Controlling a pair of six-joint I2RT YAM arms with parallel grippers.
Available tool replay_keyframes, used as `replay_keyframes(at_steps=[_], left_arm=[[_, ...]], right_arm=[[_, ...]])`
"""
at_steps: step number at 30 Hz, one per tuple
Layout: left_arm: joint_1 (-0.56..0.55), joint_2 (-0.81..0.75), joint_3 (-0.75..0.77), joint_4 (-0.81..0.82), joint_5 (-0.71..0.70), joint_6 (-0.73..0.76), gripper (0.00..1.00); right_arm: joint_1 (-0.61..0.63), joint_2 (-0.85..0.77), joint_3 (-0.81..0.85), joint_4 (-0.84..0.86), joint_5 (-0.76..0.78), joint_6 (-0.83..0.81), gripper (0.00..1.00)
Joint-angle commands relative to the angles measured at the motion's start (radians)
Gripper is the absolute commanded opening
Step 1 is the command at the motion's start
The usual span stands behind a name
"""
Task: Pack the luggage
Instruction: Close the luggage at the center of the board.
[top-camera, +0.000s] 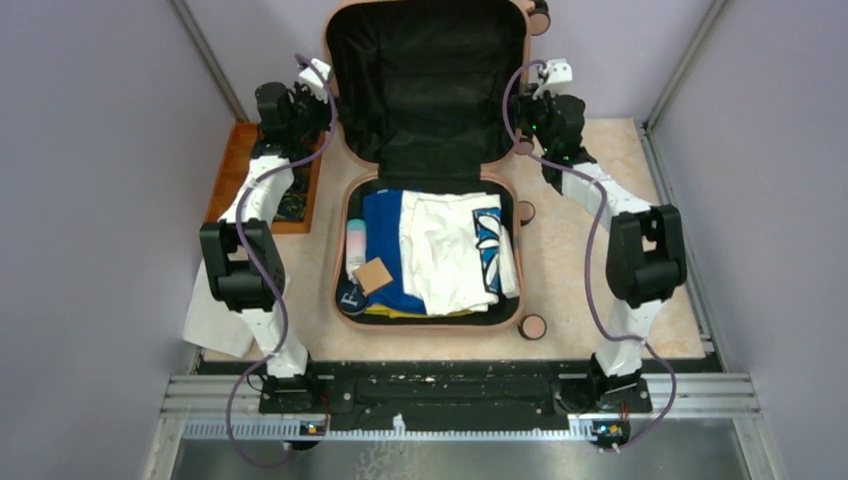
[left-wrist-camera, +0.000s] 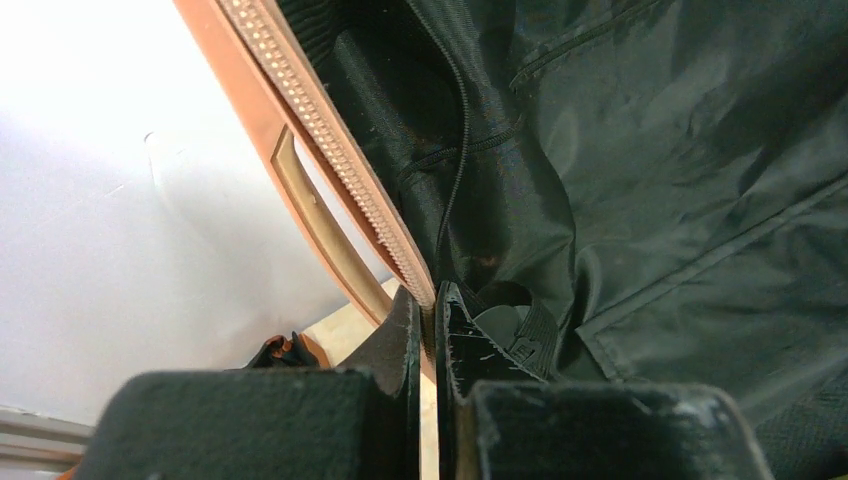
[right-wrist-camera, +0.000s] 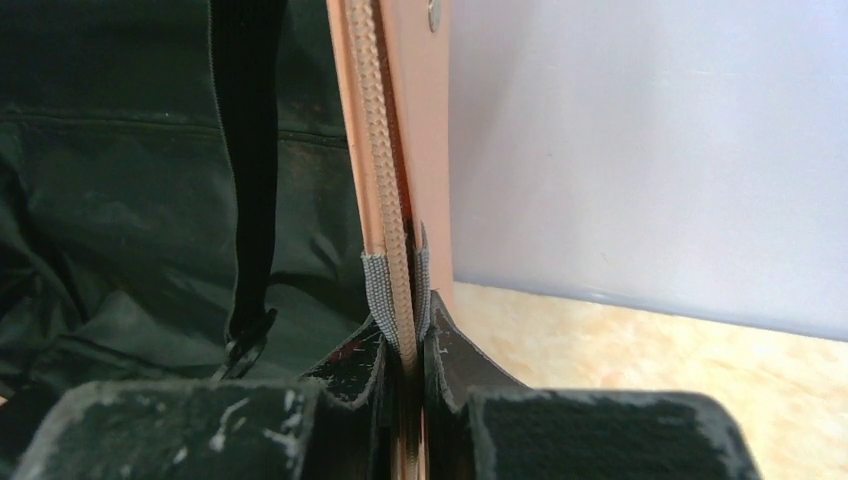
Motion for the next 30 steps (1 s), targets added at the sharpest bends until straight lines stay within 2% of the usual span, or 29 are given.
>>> replay_keyframes(at_steps=[1,4,7,13,15,19,23,26,30], left_arm=[[-0.053,-0.158,-0.054,0.166,0.151,0.18,0.0],[-0.071,-0.21,-0.118,0.2,0.151,0.264,0.0],[-0.104,-0.283,-0.252,0.27,0.138,0.42,0.0],[-0.133,-0.458,-0.602,0.628,0.123,0.711,0.0],[-0.135,-0.506,-0.691,0.721,0.131,0.755,0.0],[-0.135,-0.609,-0.767,0.686,0.158,0.804,0.0],[-0.135,-0.712,-0.912,0.693,0.203,0.963,0.0],[-0.135,-0.779,-1.021,0.748,0.223,1.046,0.0],[-0.135,-0.885,-1.1,0.69,0.251,1.118,0.0]], right_arm=[[0.083,-0.279,-0.078,0.295,-0.026,-0.106,0.0],[0.142,-0.347,-0.176,0.319,0.051,-0.286,0.0],[0.173,-0.416,-0.29,0.354,0.101,-0.351,0.0],[0.23,-0.572,-0.527,0.46,0.175,-0.461,0.0],[0.268,-0.614,-0.597,0.478,0.198,-0.52,0.0],[0.352,-0.71,-0.724,0.511,0.217,-0.703,0.0],[0.434,-0.826,-0.846,0.49,0.278,-0.803,0.0],[0.486,-0.936,-0.916,0.393,0.315,-0.808,0.0],[0.558,-1.098,-0.998,0.252,0.379,-0.744,0.0]])
